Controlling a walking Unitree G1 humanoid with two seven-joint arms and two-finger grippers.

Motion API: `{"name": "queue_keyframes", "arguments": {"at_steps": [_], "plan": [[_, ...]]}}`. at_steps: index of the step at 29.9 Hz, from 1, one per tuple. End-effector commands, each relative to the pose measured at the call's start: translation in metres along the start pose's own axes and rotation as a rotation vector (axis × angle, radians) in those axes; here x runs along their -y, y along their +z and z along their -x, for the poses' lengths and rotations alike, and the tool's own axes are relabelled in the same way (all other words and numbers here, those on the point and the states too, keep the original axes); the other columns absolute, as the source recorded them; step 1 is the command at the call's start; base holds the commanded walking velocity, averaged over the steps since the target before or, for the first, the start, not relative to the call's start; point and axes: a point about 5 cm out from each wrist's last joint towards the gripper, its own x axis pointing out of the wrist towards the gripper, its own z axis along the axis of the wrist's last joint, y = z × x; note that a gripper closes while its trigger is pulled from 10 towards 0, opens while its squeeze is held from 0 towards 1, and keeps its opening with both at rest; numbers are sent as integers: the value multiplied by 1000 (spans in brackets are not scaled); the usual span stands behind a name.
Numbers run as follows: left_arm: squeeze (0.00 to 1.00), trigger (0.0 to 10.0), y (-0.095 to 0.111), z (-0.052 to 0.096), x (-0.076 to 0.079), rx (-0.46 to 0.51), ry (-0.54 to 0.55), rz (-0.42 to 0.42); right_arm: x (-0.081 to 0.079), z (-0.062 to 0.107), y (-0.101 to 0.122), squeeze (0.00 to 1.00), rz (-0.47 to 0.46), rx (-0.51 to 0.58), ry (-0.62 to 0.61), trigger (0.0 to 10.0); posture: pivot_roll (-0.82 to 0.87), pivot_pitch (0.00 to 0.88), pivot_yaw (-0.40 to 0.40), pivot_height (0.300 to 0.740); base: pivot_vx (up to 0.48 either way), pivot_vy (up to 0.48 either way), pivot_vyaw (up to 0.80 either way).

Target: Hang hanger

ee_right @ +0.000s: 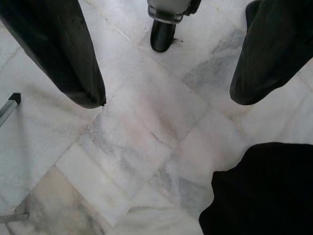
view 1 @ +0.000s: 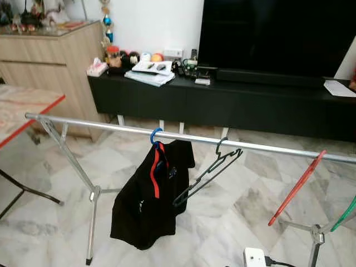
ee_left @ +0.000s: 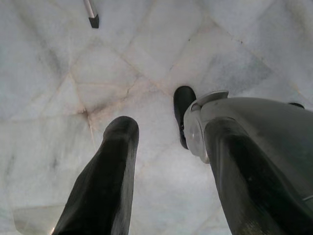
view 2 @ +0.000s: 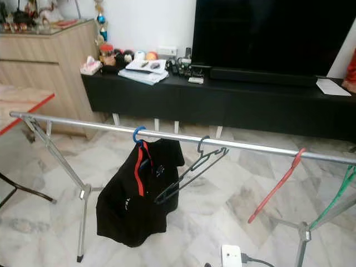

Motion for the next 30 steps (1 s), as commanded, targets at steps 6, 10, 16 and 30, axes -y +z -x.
{"name": "queue_keyframes", "arguments": {"at_steps": [6,10,16,30], "plan": [[0,10000,2,0,0,0,-14,-24,1,0,2,0,-3,3,-4,10000,54,0,-42,740,0,0,0],[0,10000,1,0,0,-3,-16,-27,2,0,1,0,-6,3,-6,10000,53,0,-42,740,0,-61,0],[0,10000,0,0,1,-5,-18,-26,3,0,1,0,-7,2,-9,10000,54,0,-41,740,0,-247,0],[0,10000,1,0,3,0,-24,-28,3,0,1,0,-6,2,-11,10000,54,0,-41,740,0,-248,0]]}}
